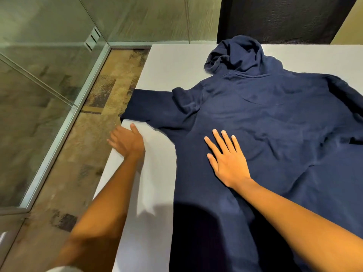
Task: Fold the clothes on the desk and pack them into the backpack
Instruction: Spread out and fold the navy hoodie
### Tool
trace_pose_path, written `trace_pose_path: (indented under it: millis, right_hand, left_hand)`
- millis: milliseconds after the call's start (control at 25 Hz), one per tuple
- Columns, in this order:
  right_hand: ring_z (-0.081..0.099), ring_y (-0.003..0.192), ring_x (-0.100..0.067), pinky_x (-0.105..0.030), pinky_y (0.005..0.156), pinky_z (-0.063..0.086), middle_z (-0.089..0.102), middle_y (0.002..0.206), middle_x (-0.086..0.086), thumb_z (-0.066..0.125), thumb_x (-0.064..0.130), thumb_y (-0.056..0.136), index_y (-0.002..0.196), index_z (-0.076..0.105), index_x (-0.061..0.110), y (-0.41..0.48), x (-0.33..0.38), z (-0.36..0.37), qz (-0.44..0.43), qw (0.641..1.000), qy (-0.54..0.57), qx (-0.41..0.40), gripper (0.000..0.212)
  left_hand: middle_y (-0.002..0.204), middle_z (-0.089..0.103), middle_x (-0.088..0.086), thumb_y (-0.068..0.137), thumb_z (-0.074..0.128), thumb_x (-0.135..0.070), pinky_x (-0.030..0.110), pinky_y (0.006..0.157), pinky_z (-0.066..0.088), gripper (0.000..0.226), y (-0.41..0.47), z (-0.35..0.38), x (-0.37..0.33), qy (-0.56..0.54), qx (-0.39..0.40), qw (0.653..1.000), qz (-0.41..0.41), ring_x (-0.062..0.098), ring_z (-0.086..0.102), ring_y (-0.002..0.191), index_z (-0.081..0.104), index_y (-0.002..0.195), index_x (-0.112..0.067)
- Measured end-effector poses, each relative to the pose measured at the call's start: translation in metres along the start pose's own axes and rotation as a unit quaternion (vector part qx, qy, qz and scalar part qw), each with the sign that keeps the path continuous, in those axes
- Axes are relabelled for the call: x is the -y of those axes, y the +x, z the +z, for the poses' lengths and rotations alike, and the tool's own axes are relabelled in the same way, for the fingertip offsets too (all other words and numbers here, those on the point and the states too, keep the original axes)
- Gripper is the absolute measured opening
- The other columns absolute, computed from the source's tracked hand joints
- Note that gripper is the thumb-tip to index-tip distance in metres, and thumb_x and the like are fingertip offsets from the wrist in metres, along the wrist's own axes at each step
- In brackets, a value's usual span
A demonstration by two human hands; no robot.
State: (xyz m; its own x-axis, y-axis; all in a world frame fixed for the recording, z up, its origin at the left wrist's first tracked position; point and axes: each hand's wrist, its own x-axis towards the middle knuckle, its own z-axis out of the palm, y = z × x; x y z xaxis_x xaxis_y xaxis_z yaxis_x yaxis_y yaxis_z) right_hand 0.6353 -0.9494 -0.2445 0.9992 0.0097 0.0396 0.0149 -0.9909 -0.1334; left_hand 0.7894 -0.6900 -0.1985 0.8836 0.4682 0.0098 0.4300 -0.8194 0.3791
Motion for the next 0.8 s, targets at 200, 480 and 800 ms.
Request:
trace_pose_path:
  millis: [200, 480, 800]
  right_hand:
    - [0.009, 0.150, -0.028, -0.049, 0.120, 0.015, 0.012, 0.162, -0.005, 0.023, 0.044, 0.103, 0.154, 0.020, 0.025, 0.000, 0.002, 0.002, 0.007, 1.000, 0.001, -0.011, 0.055]
    - [0.007, 0.150, -0.027, -0.048, 0.120, 0.015, 0.010, 0.163, -0.004, 0.022, 0.045, 0.103, 0.155, 0.018, 0.026, 0.001, 0.002, 0.002, 0.010, 1.000, 0.003, -0.007, 0.055]
    - [0.032, 0.142, -0.018, -0.037, 0.118, 0.021, 0.038, 0.152, 0.000, 0.040, 0.022, 0.102, 0.144, 0.041, 0.014, 0.001, -0.003, -0.016, 0.034, 0.964, 0.254, -0.073, 0.043]
  left_hand:
    - [0.151, 0.034, 0.021, 0.097, 0.037, -0.052, 0.053, 0.113, 0.028, 0.074, 0.105, 0.025, -0.005, -0.155, 0.149, 0.956, -0.201, 0.040, 0.037, 0.135, 0.022, 0.150, -0.003]
    - [0.111, 0.068, 0.009, 0.080, 0.075, -0.005, 0.032, 0.084, 0.057, 0.041, 0.094, 0.002, -0.045, -0.521, 0.021, 0.832, -0.188, 0.019, 0.067, 0.092, 0.062, 0.119, -0.003]
    - [0.104, 0.066, -0.007, 0.088, 0.058, -0.001, 0.022, 0.104, 0.017, 0.035, -0.046, -0.006, -0.036, -0.127, 0.063, 0.844, 0.517, 0.012, 0.059, 0.097, 0.061, 0.117, -0.019]
